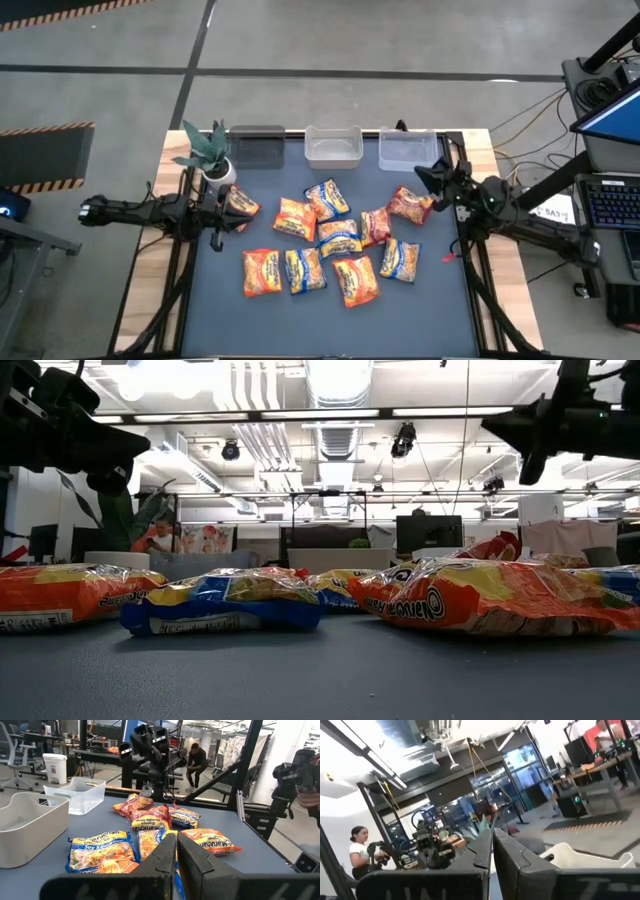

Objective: Sort Maruchan noodles
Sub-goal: Put the top blue noodle pack into the transparent white bin

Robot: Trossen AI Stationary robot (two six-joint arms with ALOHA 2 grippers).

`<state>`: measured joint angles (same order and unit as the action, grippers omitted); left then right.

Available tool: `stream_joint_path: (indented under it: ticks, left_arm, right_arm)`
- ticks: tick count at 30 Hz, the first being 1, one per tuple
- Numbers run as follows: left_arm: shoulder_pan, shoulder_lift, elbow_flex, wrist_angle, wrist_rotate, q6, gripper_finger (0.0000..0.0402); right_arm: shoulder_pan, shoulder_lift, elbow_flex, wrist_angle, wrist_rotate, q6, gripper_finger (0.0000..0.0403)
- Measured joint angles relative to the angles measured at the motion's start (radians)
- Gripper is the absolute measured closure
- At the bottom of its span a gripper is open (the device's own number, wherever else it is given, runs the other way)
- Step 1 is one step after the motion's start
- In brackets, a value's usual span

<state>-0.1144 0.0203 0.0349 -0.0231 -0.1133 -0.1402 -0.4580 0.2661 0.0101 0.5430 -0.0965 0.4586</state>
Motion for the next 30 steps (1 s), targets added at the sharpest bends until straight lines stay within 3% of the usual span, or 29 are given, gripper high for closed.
stream_joint_path:
  ticks: [4, 10, 19, 30]
  left_arm:
    - [0.000, 0.000, 0.000, 0.000, 0.000, 0.000, 0.0402]
    - [0.000, 0.000, 0.000, 0.000, 0.000, 0.000, 0.0402]
    - [0.000, 0.000, 0.000, 0.000, 0.000, 0.000, 0.0402]
    - [0.000, 0.000, 0.000, 0.000, 0.000, 0.000, 0.0402]
  right_arm:
    - [0.009, 0.078, 0.000, -0.002, -0.056, 0.006, 0.0394]
    - [0.028, 0.196, 0.008, 0.141, -0.060, -0.049, 0.0394]
    - [0.024, 0.367, 0.135, 0.144, -0.042, -0.169, 0.0394]
    - [0.024, 0.445, 0.198, 0.150, -0.042, -0.184, 0.0394]
